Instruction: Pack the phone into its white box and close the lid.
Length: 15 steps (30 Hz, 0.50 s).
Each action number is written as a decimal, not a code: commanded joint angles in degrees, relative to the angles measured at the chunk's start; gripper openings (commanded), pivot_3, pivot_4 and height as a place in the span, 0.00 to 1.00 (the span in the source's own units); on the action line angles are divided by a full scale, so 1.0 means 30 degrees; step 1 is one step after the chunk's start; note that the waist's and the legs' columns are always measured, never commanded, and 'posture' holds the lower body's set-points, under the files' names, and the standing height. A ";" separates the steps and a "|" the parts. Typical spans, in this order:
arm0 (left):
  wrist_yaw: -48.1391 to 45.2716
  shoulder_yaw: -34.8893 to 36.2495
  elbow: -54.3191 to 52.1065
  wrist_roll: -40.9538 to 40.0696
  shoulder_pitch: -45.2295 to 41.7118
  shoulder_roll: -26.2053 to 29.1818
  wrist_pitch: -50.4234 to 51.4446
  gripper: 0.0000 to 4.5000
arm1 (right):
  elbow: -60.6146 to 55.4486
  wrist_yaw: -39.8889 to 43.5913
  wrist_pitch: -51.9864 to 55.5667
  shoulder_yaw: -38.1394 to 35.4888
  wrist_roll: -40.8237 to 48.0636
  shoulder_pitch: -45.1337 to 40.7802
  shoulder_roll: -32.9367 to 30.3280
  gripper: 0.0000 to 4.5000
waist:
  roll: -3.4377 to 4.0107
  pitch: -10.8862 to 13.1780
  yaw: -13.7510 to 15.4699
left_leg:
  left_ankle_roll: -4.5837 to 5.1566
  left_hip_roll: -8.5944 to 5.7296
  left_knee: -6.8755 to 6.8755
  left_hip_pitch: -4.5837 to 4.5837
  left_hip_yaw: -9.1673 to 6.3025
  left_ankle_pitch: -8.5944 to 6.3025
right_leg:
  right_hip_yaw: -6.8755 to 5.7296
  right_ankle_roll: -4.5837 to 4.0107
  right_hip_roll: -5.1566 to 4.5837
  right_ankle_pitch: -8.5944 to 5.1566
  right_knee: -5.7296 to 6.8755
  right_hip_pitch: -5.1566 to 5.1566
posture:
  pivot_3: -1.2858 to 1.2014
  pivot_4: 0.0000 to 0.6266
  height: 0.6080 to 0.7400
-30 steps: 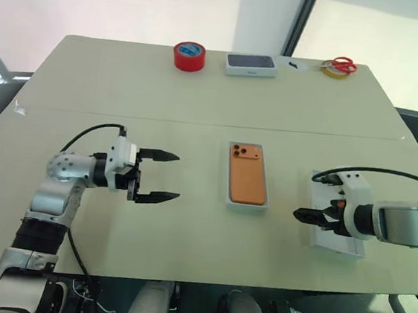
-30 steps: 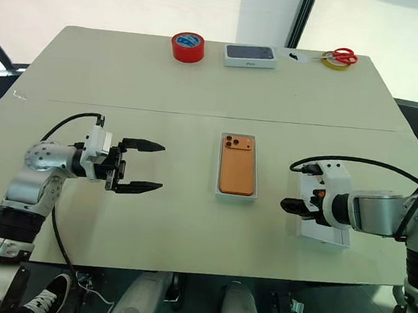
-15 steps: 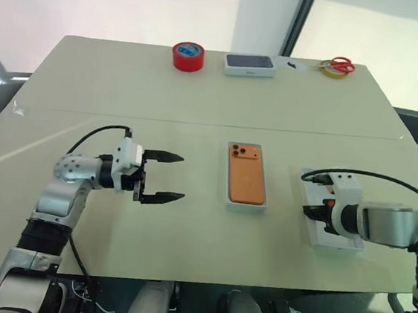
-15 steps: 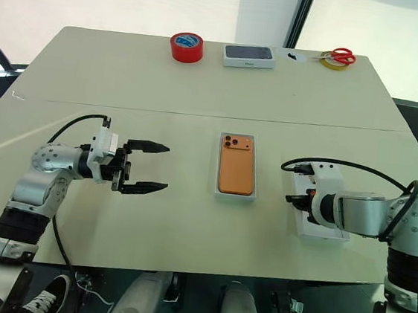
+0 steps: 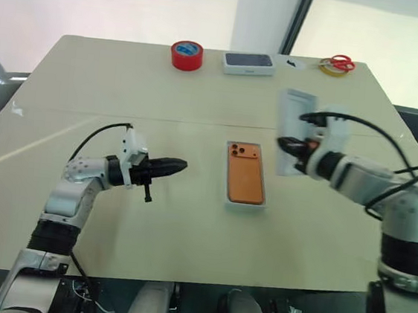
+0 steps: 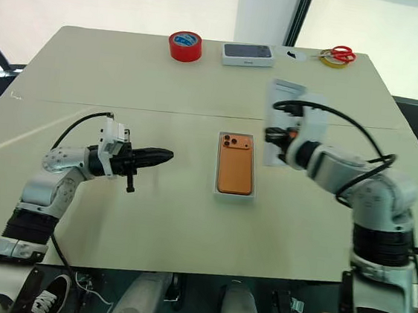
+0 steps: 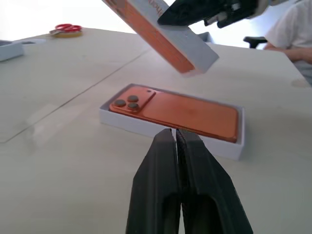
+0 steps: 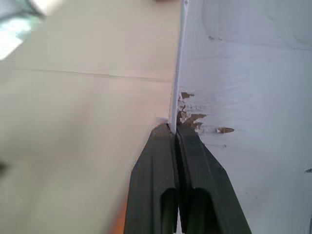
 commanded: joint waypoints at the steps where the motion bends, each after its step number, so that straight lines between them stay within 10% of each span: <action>1: 0.1494 0.0505 -0.0620 0.0073 -0.0332 -0.0488 -0.0152 0.01 | -0.1136 0.1832 -0.1097 -0.0275 0.1562 0.0663 0.2077 0.00 | -0.0015 0.0000 0.0083 | -0.0001 0.0000 0.0008 0.0007 -0.0005 0.0000 | -0.0007 0.0000 0.0000 0.0000 0.0001 -0.0012 | 0.52 0.24 0.96; 15: 0.2204 0.0963 -0.2612 -0.1944 0.0365 -0.0825 0.2750 0.01 | 0.1844 -0.0302 0.2654 0.0489 1.1275 0.2641 0.3234 0.00 | -0.0002 0.0002 -0.0127 | -0.0022 0.0003 -0.0018 0.0032 -0.0009 -0.0003 | 0.0003 -0.0003 -0.0006 0.0001 -0.0006 -0.0057 | 0.52 0.24 0.96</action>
